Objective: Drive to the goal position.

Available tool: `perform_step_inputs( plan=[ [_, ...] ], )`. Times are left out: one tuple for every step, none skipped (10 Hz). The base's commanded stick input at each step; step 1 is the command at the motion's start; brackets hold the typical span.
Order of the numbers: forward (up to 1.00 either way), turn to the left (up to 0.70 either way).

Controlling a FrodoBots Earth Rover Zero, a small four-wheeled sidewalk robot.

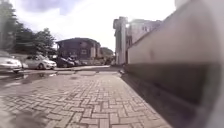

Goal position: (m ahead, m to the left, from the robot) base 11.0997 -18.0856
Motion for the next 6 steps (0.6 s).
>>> perform_step_inputs(
  plan=[
    [0.69, 0.01],
    [0.69, 0.03],
    [0.69, 0.03],
    [0.69, 0.03],
    [0.69, 0.03],
    [0.69, 0.03]
  ],
)
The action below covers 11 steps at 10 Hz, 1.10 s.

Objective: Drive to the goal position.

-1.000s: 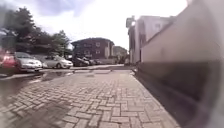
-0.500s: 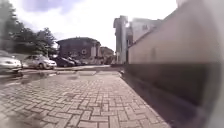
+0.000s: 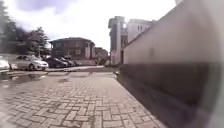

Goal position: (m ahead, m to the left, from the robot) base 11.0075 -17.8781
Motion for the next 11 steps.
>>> perform_step_inputs(
  plan=[
    [0.69, 0.03],
    [0.69, 0.03],
    [0.69, 0.03],
    [0.69, 0.03],
    [0.69, 0.03],
    [0.69, 0.03],
    [0.69, 0.03],
    [0.69, 0.03],
    [0.69, 0.03],
    [0.69, 0.35],
    [0.69, 0.35]
  ],
)
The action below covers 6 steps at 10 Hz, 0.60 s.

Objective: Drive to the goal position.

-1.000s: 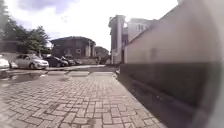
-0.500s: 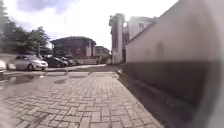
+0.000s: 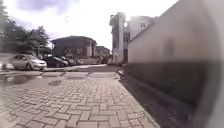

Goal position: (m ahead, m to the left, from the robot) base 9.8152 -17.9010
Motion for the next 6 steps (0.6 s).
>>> perform_step_inputs(
  plan=[
    [0.69, 0.22],
    [0.69, 0.03],
    [0.69, 0.03],
    [0.69, 0.03],
    [0.69, 0.03],
    [0.69, 0.03]
  ],
)
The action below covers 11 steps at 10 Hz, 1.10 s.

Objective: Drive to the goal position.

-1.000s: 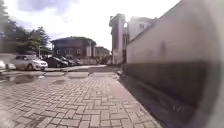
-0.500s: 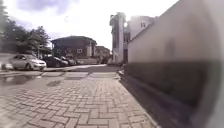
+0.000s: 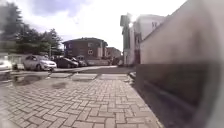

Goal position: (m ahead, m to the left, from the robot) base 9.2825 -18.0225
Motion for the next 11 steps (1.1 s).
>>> perform_step_inputs(
  plan=[
    [0.69, 0.03],
    [0.69, 0.03],
    [0.69, 0.03],
    [0.69, 0.03],
    [0.69, 0.03],
    [0.69, 0.03],
    [0.69, 0.03],
    [0.69, 0.03],
    [0.69, 0.03],
    [0.69, 0.03],
    [0.69, 0.03]
  ],
)
